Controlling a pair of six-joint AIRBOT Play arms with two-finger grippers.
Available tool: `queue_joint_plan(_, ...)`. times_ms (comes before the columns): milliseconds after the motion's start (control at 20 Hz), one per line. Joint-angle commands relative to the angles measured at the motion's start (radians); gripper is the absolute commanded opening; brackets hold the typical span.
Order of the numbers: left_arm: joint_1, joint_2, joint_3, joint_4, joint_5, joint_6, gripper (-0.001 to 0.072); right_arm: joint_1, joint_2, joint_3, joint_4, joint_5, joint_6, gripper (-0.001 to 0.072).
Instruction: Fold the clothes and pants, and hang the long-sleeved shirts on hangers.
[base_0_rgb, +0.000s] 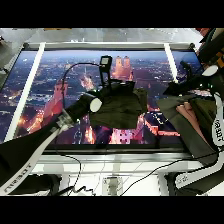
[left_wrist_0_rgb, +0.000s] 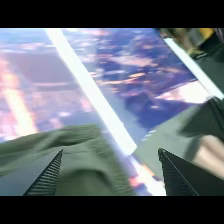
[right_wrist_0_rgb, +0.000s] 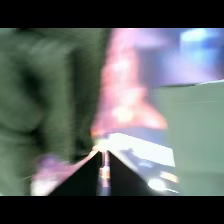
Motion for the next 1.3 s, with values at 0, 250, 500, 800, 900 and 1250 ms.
queue_joint_plan(0,0.067,0.043,0.001,0.033,-0.107,0.002,0.0712,-0.012,-0.001,-0.204,0.283,-0.034,-0.182,0.0678)
queue_joint_plan(250,0.067,0.042,0.001,0.032,-0.107,0.001,0.0712,0.187,0.003,-0.272,0.263,-0.172,-0.179,0.0712)
queue_joint_plan(500,0.067,0.042,0.001,0.032,-0.139,0.001,0.0711,0.355,0.006,-0.233,-0.151,-0.407,0.191,0.071)
queue_joint_plan(800,0.068,0.043,0.001,0.032,-0.148,0.001,0.0711,0.326,0.004,-0.123,-0.369,-0.434,0.504,0.0687)
queue_joint_plan(900,0.068,0.043,0.001,0.032,-0.147,0.001,0.0712,0.286,-0.005,-0.122,-0.349,-0.392,0.53,0.0687)
queue_joint_plan(1250,0.068,0.042,0.001,0.032,-0.148,0.002,0.0712,0.246,-0.186,-0.122,0.238,-0.174,0.255,0.0686)
